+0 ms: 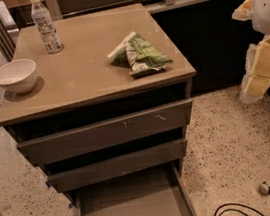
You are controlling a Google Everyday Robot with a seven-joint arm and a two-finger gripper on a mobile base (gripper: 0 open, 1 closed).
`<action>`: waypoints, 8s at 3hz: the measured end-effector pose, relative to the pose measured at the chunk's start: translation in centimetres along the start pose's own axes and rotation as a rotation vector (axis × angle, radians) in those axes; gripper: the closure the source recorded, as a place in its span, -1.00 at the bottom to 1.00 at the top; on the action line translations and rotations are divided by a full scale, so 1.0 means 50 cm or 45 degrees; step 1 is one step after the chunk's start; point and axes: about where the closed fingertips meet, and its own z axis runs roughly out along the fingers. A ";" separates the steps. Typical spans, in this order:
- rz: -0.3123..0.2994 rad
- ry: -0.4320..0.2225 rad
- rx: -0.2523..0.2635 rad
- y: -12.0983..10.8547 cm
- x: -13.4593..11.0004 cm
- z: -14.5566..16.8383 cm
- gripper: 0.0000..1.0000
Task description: Place green jalapeno chip bag into bottom drawer
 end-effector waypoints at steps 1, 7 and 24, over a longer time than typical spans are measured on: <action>0.028 -0.169 0.049 -0.092 -0.052 0.043 -1.00; 0.091 -0.665 0.034 -0.370 -0.279 0.280 -1.00; -0.259 -0.711 -0.564 0.051 -0.315 0.265 1.00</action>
Offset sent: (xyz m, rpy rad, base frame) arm 0.2118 0.0755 0.0124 0.4218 -0.1746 0.1052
